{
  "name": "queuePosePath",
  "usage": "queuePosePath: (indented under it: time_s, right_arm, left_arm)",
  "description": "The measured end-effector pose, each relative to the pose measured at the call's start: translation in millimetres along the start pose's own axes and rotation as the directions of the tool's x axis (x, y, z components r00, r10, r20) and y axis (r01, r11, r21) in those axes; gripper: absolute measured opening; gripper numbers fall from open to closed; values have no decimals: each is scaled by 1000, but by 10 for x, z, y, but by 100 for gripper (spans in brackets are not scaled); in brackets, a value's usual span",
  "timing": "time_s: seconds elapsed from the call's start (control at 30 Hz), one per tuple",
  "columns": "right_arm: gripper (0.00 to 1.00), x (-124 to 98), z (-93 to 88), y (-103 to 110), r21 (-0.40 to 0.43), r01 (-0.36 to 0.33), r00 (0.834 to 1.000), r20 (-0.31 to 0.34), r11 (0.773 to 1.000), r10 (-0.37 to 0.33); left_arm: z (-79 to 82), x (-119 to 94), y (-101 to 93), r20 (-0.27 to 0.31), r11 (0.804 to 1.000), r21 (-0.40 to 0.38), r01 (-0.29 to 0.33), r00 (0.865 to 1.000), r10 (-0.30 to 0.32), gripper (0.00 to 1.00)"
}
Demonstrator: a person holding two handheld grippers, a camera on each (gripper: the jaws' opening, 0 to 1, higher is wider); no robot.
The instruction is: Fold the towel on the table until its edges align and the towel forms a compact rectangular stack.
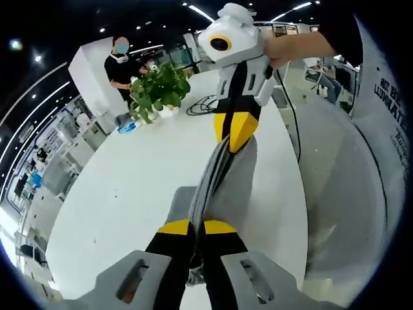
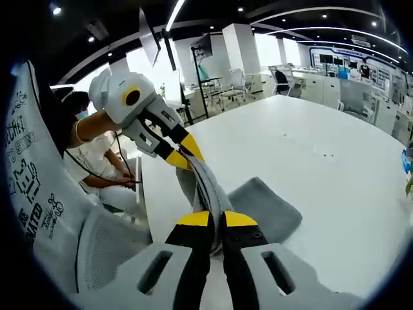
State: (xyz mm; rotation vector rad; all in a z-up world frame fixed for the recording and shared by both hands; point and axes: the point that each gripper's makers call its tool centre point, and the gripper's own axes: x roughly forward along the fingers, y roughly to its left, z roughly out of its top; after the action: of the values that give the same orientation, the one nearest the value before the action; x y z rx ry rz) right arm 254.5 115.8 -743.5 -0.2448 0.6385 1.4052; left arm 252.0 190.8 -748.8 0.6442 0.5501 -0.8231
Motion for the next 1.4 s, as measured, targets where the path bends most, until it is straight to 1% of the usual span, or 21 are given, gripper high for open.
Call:
queuePosePath:
  time_s: [0.2,0.3,0.37,0.4,0.43,0.5,0.53,0.67,0.7,0.73,0.77,0.83,1.0,1.1,1.3,1.33,1.4]
  right_arm:
    - [3,99,16,-180,1,-5,1000,-24,1000,5]
    - [3,145,12,-265,8,-17,999,-43,1000,17]
    - [3,169,3,-318,14,-24,998,-52,1000,24]
    - [3,180,-1,-347,18,-26,998,-56,999,27]
    - [3,195,-11,-380,23,-29,998,-62,999,30]
    - [3,224,-29,-434,41,-32,997,-71,999,35]
    - [3,264,-48,-485,56,-40,996,-80,998,45]
    - [4,365,-82,-606,88,-46,994,-91,995,54]
    - [4,405,-105,-666,104,-40,994,-98,994,50]
    - [4,440,-127,-724,119,-31,993,-108,992,44]
    - [4,467,-131,-750,122,-36,993,-108,992,49]
    - [4,535,-159,-814,153,-35,992,-116,988,53]
    - [4,698,-283,-915,166,-41,983,-167,985,69]
    - [4,772,-351,-980,162,-33,979,-193,986,64]
    - [5,839,-412,-1096,176,-16,977,-206,984,53]
    - [5,854,-417,-1113,197,1,980,-197,980,38]
    - [5,871,-440,-1114,220,7,981,-192,975,36]
  left_arm:
    - [-67,131,130,-1,999,-24,30,1000,-30,5]
    - [-98,204,196,4,998,-49,43,999,-43,5]
    - [-109,244,220,3,998,-39,48,999,-48,5]
    - [-118,276,237,-2,998,10,54,999,-54,5]
    - [-134,303,234,-5,998,16,64,998,-64,5]
    - [-156,353,274,-4,998,-2,67,998,-67,5]
    - [-203,415,304,-5,996,-18,84,996,-84,5]
    - [-308,543,377,-4,993,-56,108,994,-108,5]
    - [-331,587,410,5,991,-80,111,994,-111,5]
    - [-347,615,427,10,990,-83,113,994,-113,5]
    - [-397,674,456,10,988,-96,119,993,-119,5]
    - [-465,753,492,3,986,-114,123,992,-124,6]
    - [-622,899,490,-25,978,-144,151,987,-156,6]
    - [-712,1003,498,-36,976,-151,159,985,-166,6]
    - [-808,1111,532,-39,969,-189,162,984,-172,7]
    - [-836,1142,542,-35,967,-201,159,985,-169,7]
    - [-882,1179,562,-38,965,-218,147,987,-159,9]
